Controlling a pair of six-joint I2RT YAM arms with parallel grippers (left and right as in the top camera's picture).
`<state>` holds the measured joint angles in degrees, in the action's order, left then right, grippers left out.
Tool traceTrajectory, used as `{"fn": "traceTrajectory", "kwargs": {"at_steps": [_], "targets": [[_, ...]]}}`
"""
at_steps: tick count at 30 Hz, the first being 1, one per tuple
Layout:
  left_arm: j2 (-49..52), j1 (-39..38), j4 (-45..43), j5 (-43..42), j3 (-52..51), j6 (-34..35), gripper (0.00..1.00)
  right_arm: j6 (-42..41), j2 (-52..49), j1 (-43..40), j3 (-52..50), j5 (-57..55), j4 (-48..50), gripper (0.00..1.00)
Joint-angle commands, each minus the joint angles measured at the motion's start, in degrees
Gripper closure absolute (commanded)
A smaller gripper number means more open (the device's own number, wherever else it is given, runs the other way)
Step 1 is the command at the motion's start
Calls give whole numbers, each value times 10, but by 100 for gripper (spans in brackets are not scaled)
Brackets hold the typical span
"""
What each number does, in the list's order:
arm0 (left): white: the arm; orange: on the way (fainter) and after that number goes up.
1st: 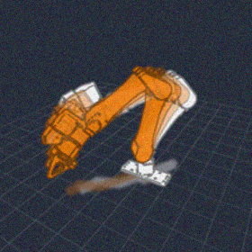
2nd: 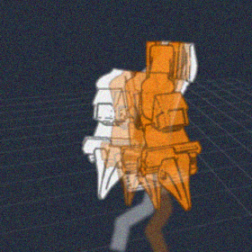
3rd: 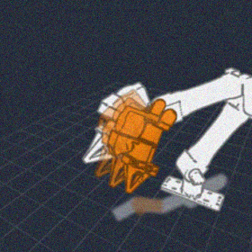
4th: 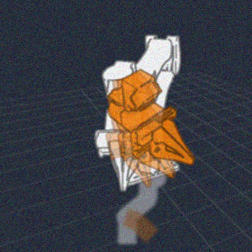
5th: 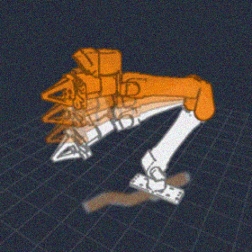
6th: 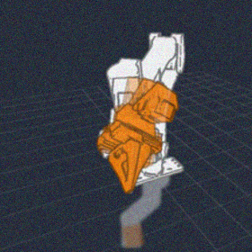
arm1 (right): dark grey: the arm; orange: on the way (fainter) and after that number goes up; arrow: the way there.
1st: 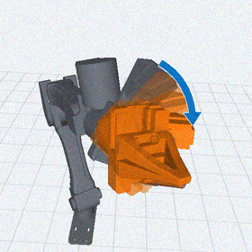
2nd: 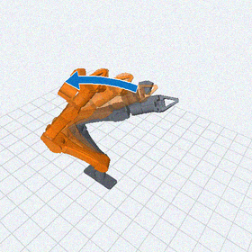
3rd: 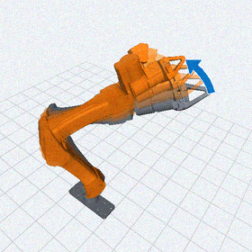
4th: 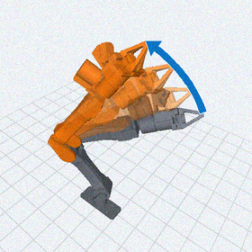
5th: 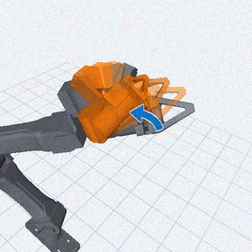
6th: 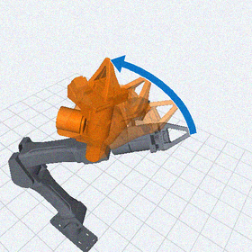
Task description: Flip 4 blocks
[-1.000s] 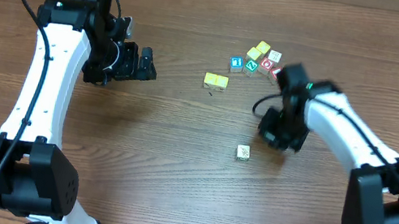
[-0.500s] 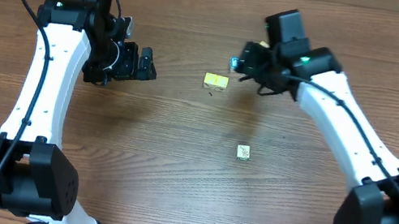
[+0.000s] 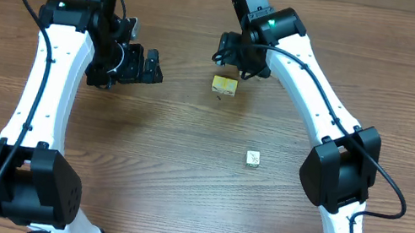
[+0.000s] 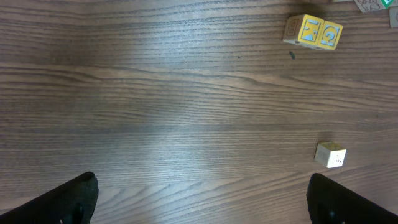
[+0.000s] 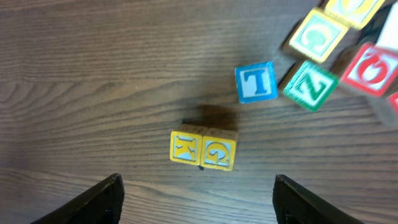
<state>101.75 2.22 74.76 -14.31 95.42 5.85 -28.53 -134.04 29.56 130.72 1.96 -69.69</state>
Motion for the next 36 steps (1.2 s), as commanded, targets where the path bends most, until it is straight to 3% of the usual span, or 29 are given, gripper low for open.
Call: {"fn": "traceTrajectory", "kwargs": {"at_steps": [1,8,19,22,28,31,35,36], "targets": [[2,-4,-1,3,10,6,0,16,-19,-3,21,-30,0,20],[2,-4,-1,3,10,6,0,16,-54,15,17,-10,17,11],[2,-4,-1,3,10,6,0,16,-82,47,17,-47,32,8],[2,-4,-1,3,10,6,0,19,-82,52,17,-47,38,1],[2,-4,-1,3,10,6,0,40,-82,49,17,-49,76,2],[2,-4,-1,3,10,6,0,40,-82,45,17,-50,98,25],[2,-4,-1,3,10,6,0,39,-82,44,17,-64,114,95],[2,-4,-1,3,10,6,0,33,-82,44,17,-77,116,96]]}}
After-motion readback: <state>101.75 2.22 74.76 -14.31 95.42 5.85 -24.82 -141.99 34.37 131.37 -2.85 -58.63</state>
